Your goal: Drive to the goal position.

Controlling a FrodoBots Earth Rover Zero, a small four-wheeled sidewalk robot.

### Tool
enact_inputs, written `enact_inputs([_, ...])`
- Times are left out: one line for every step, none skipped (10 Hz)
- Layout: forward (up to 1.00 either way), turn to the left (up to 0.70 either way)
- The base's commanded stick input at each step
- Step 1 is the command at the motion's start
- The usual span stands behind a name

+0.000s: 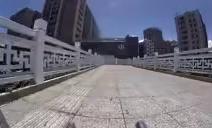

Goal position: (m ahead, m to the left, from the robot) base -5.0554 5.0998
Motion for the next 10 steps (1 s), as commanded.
enact_inputs([0.70, 0.00])
enact_inputs([0.70, 0.00])
enact_inputs([0.70, 0.00])
enact_inputs([0.70, 0.00])
enact_inputs([0.41, 0.00])
enact_inputs([0.00, 0.00])
enact_inputs([0.00, 0.00])
enact_inputs([0.00, 0.00])
enact_inputs([0.00, 0.00])
enact_inputs([0.00, 0.00])
